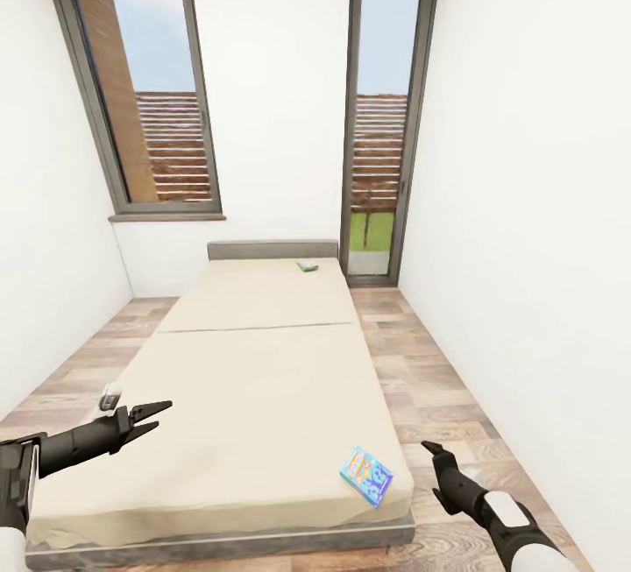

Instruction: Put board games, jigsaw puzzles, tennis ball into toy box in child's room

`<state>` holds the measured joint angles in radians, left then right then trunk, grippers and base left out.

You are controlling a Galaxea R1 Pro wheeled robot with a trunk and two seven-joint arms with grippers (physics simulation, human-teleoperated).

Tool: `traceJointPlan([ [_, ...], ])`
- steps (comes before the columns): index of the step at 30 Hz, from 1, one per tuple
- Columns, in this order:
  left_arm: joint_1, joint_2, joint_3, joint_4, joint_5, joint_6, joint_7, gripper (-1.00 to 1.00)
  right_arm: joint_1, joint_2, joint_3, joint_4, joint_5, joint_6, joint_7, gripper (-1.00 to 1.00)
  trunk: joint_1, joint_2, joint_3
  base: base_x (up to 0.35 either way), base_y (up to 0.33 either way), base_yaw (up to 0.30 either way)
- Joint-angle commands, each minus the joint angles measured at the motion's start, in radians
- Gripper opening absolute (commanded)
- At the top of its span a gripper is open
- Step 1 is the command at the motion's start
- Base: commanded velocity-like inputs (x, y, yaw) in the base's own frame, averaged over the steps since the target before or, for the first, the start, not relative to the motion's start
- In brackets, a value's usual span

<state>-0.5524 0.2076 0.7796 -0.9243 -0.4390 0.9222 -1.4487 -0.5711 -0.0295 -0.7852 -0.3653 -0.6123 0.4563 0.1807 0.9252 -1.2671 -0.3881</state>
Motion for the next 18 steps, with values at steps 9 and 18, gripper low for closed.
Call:
traceJointPlan([
  [9, -0.001, -0.001, 0.003, -0.001, -0.01, 0.011, -0.009, 1.0, -0.001, 0.003, -0.008, 0.002, -0.008, -0.029, 0.003, 1.0, 0.035, -0.064, -0.029, 0.0, 0.0, 0.0],
  [18, -0.001, -0.001, 0.003, 0.0, -0.011, 0.011, -0.009, 1.0, -0.001, 0.004, -0.011, 0.006, -0.038, 0.003, 0.008, 1.0, 0.069, -0.127, -0.058, 0.0, 0.0, 0.0],
])
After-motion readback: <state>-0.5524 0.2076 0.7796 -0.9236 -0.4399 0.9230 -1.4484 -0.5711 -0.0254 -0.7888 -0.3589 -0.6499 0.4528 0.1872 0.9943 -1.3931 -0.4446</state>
